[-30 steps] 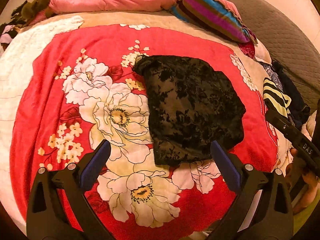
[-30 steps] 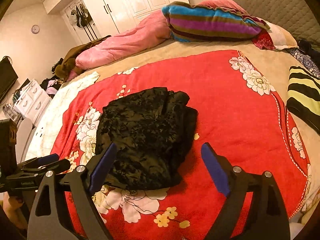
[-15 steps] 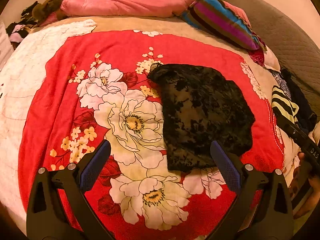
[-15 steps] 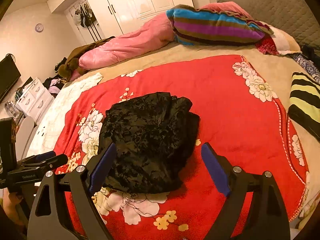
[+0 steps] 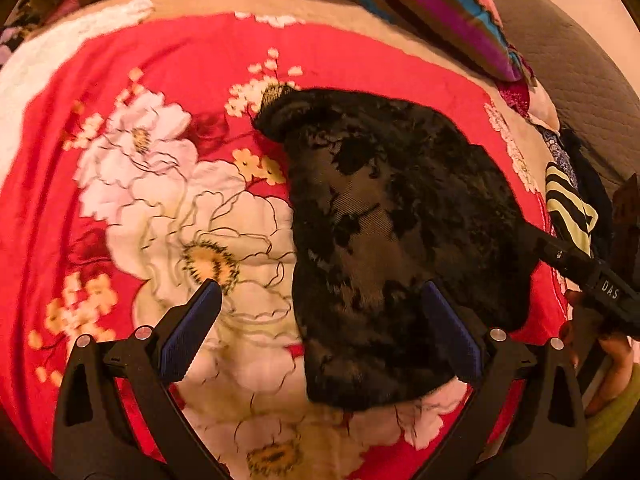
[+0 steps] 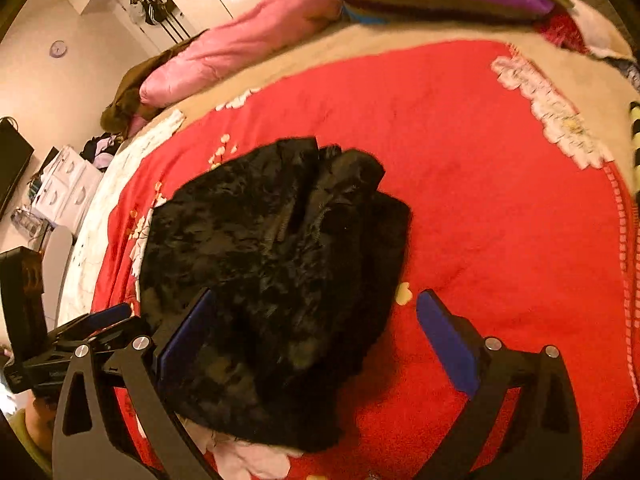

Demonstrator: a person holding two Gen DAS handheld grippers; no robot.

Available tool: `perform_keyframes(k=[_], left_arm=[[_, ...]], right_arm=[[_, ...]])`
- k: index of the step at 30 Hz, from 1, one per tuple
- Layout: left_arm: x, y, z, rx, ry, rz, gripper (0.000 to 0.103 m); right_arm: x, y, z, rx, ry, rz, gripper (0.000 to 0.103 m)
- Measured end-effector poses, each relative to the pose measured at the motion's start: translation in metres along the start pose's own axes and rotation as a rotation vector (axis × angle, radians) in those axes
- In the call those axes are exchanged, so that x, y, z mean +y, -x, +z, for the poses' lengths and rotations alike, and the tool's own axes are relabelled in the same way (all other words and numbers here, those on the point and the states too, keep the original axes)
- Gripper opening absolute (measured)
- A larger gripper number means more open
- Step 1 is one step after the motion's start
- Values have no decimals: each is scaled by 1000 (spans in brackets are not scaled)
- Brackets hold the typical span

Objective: Fold small clothes

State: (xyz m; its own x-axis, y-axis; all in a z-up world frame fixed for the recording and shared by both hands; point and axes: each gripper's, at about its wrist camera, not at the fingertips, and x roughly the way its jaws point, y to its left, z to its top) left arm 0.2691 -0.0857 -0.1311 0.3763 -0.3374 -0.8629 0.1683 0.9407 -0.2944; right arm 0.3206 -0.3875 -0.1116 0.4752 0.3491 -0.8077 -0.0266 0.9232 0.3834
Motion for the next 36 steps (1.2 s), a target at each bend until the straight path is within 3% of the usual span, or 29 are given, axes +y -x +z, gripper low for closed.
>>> perform_keyframes(k=[4,12,14,16,18,24,30,36], left_arm=[[2,-23,10,31,5,-55,94],[6,-52,21,71,14,-109,95],[7,-56,22,73,20,-126,94],[6,-58,22,74,20,-137,91],[2,-59,21,78,20,-162,72],[-7,-52,23,61,-34,-158,59],[-7,-39,23,30,-59,-172,49],[7,-9,27,-40,-46,-162,47]], right_arm=[[-20,-29,3,59,-98,41,99],[-18,-59,-1,81,-85,91,98],[-14,-60,0,81,-75,112,81],[-9,-60,1,81,-66,126,75],[-6,-59,-1,75,-47,127,71],[-3,-48,-2,46,-38,155,59],[16,-28,2,8,20,180,57],[45,-17,8,-14,86,209,57]])
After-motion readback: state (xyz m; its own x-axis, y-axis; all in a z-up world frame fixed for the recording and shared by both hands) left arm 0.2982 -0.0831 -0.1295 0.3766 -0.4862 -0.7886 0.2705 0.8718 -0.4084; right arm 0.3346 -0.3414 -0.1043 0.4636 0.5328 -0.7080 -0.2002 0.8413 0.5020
